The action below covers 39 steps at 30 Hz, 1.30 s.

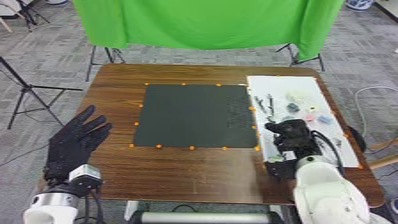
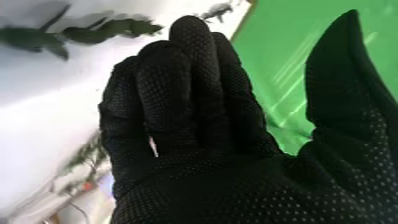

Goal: Arrange flowers

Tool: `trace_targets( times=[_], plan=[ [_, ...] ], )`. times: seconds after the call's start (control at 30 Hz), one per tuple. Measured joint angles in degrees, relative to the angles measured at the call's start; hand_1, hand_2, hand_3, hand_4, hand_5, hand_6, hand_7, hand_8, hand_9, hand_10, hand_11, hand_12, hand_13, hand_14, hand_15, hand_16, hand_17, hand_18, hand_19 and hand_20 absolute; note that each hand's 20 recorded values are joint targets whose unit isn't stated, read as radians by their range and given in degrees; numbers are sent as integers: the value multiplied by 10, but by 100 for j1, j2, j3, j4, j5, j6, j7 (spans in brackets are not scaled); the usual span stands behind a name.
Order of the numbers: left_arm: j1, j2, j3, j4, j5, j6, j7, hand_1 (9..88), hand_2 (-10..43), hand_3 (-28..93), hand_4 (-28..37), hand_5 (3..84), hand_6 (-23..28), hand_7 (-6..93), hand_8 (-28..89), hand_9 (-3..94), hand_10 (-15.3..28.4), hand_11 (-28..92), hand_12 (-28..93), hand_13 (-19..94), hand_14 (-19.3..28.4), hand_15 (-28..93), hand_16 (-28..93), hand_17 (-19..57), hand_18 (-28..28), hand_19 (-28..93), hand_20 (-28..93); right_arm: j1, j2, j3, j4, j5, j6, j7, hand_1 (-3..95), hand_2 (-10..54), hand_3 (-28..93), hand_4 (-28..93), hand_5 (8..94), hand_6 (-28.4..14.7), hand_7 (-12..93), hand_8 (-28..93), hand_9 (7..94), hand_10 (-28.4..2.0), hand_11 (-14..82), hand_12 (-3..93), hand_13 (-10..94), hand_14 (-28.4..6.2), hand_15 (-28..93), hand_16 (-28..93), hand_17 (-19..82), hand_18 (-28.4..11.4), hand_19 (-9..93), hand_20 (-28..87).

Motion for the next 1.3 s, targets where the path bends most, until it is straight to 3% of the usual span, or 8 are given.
trace_targets(
  times=[0.2, 0.3, 0.53, 0.87, 1.3],
  plan=[
    [18, 33, 9, 0, -9, 18, 44, 240, 58, 813, -200, 375, 94, 134, -97, 366, 203, 262, 98, 269, 271, 493, -95, -84, 245, 604, -65, 151, 71, -385, 6, -1820, -401, 1475, 254, -62, 859, -265, 588, -88, 259, -158, 611, -193, 587, 186, 625, -130, 847, 105, 284, -239, 932, 392],
    [17, 61, 27, 0, -15, 36, 62, 240, 57, 814, -200, 374, 94, 134, -97, 366, 203, 263, 98, 269, 271, 493, -95, -84, 246, 604, -65, 229, 94, -562, 52, -2630, -556, 1813, 265, -73, 854, -265, 605, -86, 274, -157, 618, -191, 591, 189, 634, -130, 846, 105, 290, -245, 932, 397],
    [15, 84, 34, -1, -17, 54, 74, 240, 57, 814, -199, 374, 94, 134, -97, 365, 203, 263, 96, 269, 270, 493, -94, -84, 246, 604, -65, 246, 106, -580, 62, -3746, -1167, 1812, 281, -89, 854, -263, 631, -82, 305, -158, 625, -191, 598, 194, 640, -132, 846, 110, 296, -248, 932, 409],
    [-4, 80, 33, -2, -12, 54, 54, 241, 57, 813, -199, 375, 94, 135, -98, 365, 203, 265, 96, 269, 271, 493, -95, -85, 245, 603, -64, 99, 158, -468, 22, -3340, -1705, 1612, 288, -87, 853, -263, 628, -79, 314, -166, 620, -192, 593, 197, 635, -133, 839, 115, 291, -250, 932, 397],
    [-24, 76, 30, -2, -9, 51, 7, 241, 57, 813, -199, 375, 94, 134, -97, 365, 204, 265, 96, 269, 270, 493, -94, -85, 245, 603, -64, -69, 433, -501, 64, -3329, -2003, 1513, 296, -87, 863, -261, 628, -77, 329, -167, 620, -192, 588, 193, 634, -133, 835, 113, 289, -249, 932, 387]
  ],
)
